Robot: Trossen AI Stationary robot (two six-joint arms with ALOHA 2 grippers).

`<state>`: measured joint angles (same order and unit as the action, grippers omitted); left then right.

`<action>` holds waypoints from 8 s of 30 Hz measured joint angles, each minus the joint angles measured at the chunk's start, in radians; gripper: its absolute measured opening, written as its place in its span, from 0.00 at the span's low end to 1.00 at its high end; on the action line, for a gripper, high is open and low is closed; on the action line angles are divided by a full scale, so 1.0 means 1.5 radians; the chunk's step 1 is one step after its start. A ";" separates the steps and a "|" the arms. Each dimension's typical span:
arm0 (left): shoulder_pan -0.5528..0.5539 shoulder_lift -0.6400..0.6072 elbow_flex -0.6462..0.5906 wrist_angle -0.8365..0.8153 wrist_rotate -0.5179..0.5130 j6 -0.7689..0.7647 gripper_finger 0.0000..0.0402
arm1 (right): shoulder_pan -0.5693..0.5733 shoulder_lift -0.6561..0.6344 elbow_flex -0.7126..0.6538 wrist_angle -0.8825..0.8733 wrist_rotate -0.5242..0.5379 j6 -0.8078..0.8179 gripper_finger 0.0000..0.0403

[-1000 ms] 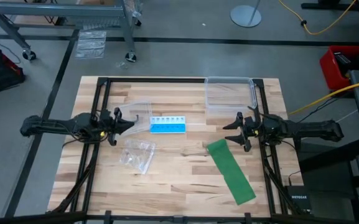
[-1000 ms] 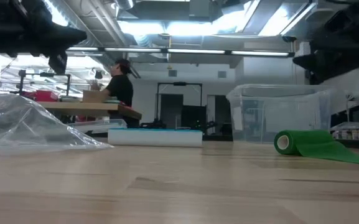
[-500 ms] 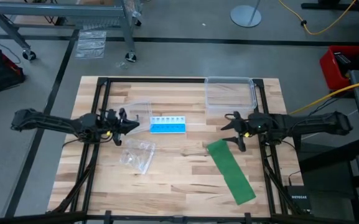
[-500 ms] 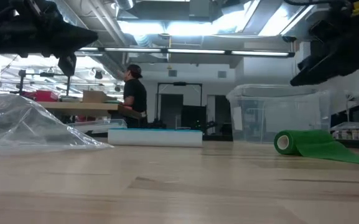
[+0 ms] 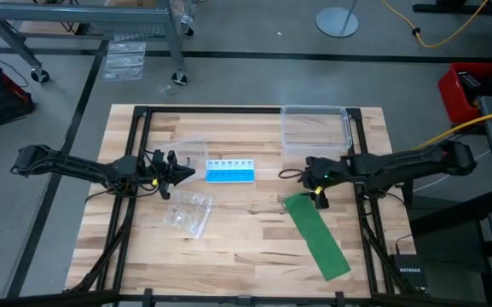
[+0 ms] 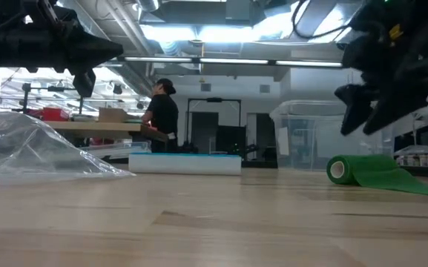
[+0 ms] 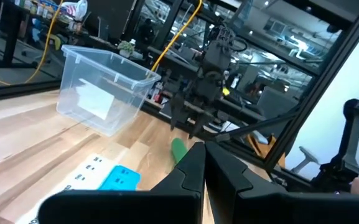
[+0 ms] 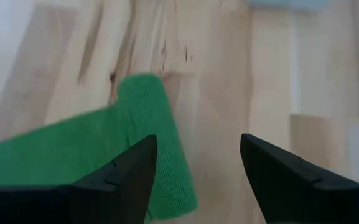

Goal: Roll bandage
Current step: Roll the green bandage

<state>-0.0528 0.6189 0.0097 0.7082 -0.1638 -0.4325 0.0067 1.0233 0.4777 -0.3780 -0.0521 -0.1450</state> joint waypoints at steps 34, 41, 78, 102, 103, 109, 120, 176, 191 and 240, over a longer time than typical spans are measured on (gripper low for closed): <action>0.000 -0.001 0.001 -0.017 0.000 0.009 0.01 | 0.000 0.266 0.093 -0.111 -0.078 -0.029 0.50; 0.000 -0.001 0.001 -0.017 0.000 0.009 0.01 | 0.000 0.267 0.153 -0.136 -0.077 -0.029 0.20; 0.000 -0.001 0.001 -0.081 0.000 0.009 0.01 | 0.059 0.268 0.590 -0.476 0.259 -0.080 0.15; 0.000 -0.001 0.001 -0.118 0.000 0.009 0.01 | 0.342 0.271 0.356 -0.336 0.137 0.356 0.15; 0.000 -0.001 0.001 -0.118 0.000 0.009 0.01 | 0.349 0.271 0.349 -0.336 0.130 0.375 0.15; 0.000 -0.001 0.001 -0.119 0.000 0.022 0.01 | 0.409 0.271 0.315 -0.310 0.091 0.444 0.15; 0.000 -0.001 0.001 -0.151 0.000 0.045 0.01 | 0.474 0.271 0.281 -0.269 0.077 0.446 0.23; -0.087 0.509 0.255 0.029 -0.018 0.167 0.01 | 0.502 0.381 0.281 -0.289 -0.015 0.562 0.46; -0.087 0.796 0.500 0.029 -0.012 0.289 0.01 | 0.502 0.381 0.281 -0.289 -0.060 0.562 0.12; -0.025 1.056 0.831 -0.252 0.030 0.278 0.01 | 0.502 0.380 0.282 -0.211 -0.011 0.510 0.13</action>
<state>-0.0898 2.2028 1.2560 0.3302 -0.1181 -0.0162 0.7589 1.5940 0.9005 -0.6949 -0.0685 0.6197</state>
